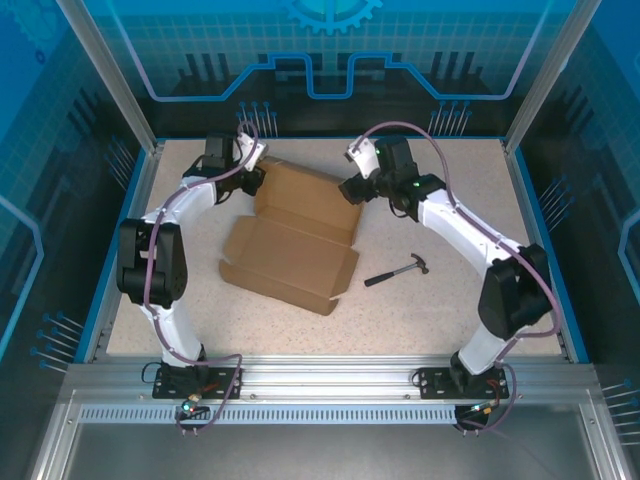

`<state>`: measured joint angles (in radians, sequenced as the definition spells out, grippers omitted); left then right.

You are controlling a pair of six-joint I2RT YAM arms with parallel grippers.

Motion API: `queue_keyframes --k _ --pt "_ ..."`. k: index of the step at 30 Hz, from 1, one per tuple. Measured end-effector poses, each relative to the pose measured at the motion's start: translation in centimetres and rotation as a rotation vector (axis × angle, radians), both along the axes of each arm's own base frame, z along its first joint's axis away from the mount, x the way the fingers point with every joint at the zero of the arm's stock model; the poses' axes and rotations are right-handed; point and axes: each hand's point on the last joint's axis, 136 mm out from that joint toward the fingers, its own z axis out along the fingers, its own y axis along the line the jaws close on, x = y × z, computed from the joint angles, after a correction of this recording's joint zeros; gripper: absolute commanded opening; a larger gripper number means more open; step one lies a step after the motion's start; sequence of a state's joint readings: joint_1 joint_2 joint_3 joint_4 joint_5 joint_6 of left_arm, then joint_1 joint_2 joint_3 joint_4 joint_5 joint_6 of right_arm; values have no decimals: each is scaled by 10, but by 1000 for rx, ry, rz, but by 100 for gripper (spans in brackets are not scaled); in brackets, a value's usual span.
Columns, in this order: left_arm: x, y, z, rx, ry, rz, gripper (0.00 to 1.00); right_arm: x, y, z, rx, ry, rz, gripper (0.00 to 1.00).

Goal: Fold the paper box

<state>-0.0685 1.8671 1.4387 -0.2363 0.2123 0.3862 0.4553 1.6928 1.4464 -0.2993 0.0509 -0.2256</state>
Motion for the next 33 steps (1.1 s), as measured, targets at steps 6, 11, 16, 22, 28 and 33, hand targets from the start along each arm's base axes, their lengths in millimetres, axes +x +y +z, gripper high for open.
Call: queue_keyframes --k 6,11,16,22,28,33 --pt "3 -10 14 -16 -14 -64 0 15 35 -14 -75 40 165 80" --pt "2 -13 0 -28 27 -84 0 23 58 -43 -141 92 236 63" --pt "1 -16 -14 -28 68 -91 0 22 72 -71 -206 137 266 45" --pt "1 -21 -25 -26 98 -100 8 24 67 -78 -228 154 236 33" --pt "3 -21 -21 -41 99 -87 31 25 65 -81 -198 180 183 28" --pt "7 -21 -14 -70 99 -56 54 20 52 -105 -155 264 115 27"
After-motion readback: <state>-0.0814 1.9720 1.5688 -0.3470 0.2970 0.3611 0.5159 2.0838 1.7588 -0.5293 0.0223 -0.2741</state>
